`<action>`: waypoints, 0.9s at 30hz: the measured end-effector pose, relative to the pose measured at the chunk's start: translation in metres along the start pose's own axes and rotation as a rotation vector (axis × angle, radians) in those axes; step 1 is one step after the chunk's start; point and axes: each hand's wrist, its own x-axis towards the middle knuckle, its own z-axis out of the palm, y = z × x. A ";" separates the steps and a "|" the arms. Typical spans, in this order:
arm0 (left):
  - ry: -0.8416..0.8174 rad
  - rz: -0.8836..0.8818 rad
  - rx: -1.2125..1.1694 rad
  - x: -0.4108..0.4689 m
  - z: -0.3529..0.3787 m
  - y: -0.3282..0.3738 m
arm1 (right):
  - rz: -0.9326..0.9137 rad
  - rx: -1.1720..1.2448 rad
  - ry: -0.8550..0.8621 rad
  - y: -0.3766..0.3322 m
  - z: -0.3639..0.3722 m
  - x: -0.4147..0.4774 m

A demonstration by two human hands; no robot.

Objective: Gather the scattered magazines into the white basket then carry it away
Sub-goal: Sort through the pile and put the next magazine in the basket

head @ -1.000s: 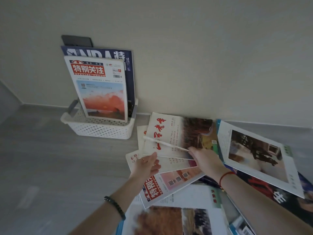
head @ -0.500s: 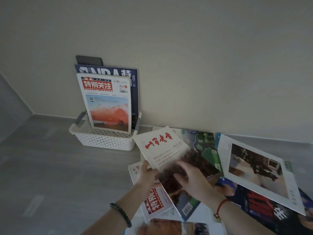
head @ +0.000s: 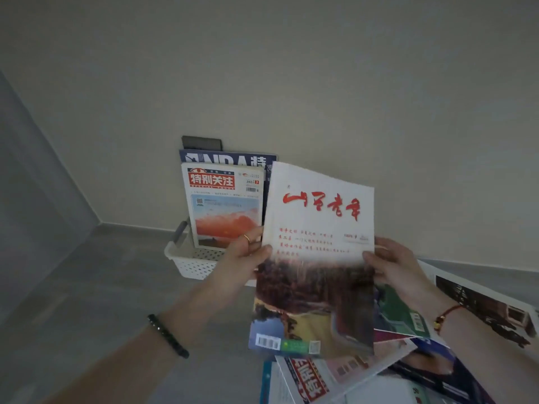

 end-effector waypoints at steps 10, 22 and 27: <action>0.493 0.209 0.067 0.059 -0.139 0.067 | -0.309 0.022 0.228 -0.112 0.138 0.050; 0.569 0.020 0.282 0.129 -0.211 -0.012 | -0.160 -0.102 0.415 -0.049 0.219 0.099; 0.564 -0.030 0.330 0.142 -0.220 -0.036 | -0.079 -0.152 0.463 -0.024 0.227 0.107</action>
